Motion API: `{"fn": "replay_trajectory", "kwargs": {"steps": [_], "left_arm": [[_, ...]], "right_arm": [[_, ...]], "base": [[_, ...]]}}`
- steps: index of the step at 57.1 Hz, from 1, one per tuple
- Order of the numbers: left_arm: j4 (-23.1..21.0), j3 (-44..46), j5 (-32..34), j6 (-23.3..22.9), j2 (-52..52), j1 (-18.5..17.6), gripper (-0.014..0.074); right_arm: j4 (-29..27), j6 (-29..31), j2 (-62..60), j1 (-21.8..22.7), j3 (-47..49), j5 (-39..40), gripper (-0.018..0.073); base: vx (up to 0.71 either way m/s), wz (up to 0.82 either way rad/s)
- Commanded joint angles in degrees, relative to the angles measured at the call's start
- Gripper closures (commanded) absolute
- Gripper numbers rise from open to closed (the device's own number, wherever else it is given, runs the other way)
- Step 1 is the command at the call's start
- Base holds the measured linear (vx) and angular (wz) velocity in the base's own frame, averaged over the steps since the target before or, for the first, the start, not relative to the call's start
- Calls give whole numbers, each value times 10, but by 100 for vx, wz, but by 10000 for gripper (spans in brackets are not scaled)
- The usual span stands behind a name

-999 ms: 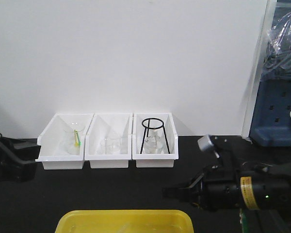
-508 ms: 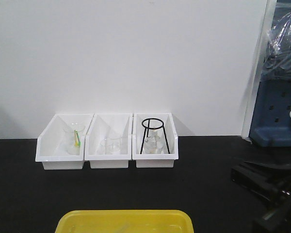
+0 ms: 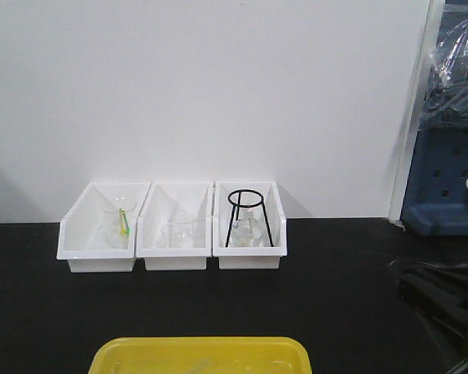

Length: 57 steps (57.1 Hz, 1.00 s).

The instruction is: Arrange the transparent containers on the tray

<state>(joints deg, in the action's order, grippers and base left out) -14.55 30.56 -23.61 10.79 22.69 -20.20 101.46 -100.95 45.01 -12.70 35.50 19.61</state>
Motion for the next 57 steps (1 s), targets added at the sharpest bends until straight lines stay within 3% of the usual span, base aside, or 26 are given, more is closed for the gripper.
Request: {"fn": "replay_trajectory", "kwargs": {"steps": [1, 18, 27, 31, 46, 55, 57], "left_arm": [[-10, 15, 47, -1, 5, -3, 603], [-8, 15, 48, -1, 5, -3, 603], [61, -15, 60, -23, -20, 1, 603], [72, -51, 85, -38, -44, 23, 603], [69, -223, 147, -12, -148, 150, 603], [65, -346, 210, -13, -221, 188, 603], [67, -347, 187, -16, -237, 191, 603]], "right_arm": [[12, 5, -4, 1, 15, -16, 572], [12, 5, -4, 1, 15, -16, 572], [12, 5, -4, 1, 15, -15, 572], [12, 5, -4, 1, 15, -15, 572], [12, 5, -4, 1, 15, -15, 572], [12, 5, -4, 1, 15, -15, 572], [12, 5, -4, 1, 15, -15, 572]], "base": [[0, 0], [0, 0], [0, 0], [0, 0], [0, 0], [0, 0], [0, 0]]}}
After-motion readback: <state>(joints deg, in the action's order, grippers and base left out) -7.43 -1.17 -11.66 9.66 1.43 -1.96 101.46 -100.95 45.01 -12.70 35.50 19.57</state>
